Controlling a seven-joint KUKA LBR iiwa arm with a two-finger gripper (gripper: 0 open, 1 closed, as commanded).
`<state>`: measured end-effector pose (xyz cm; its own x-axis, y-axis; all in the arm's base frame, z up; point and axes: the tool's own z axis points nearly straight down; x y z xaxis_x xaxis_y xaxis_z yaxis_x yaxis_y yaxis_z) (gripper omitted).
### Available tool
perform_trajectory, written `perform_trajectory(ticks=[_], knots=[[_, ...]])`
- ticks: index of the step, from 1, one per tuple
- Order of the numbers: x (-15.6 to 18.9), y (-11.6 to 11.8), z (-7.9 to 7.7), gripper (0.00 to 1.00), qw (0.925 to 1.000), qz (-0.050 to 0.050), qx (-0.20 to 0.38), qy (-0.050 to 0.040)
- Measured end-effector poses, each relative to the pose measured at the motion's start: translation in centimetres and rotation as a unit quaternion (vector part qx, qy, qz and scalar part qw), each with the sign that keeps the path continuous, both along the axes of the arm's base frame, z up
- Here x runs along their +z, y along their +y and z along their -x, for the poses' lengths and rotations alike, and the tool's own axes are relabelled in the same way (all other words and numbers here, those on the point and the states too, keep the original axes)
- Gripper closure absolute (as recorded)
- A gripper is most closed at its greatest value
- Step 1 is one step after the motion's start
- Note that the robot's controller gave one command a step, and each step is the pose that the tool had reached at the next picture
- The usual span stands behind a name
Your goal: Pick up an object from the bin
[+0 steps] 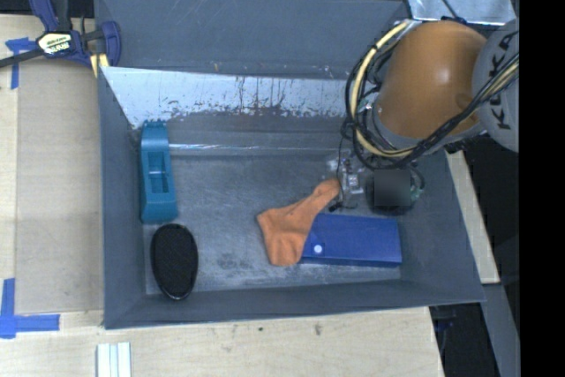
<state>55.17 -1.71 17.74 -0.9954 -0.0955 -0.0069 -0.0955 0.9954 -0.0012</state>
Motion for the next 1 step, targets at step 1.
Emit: perform_trajectory(ticks=[1], knots=[[0.69, -0.01, -0.03, 1.00, 1.0000, 0.000, 0.000, -0.0003]])
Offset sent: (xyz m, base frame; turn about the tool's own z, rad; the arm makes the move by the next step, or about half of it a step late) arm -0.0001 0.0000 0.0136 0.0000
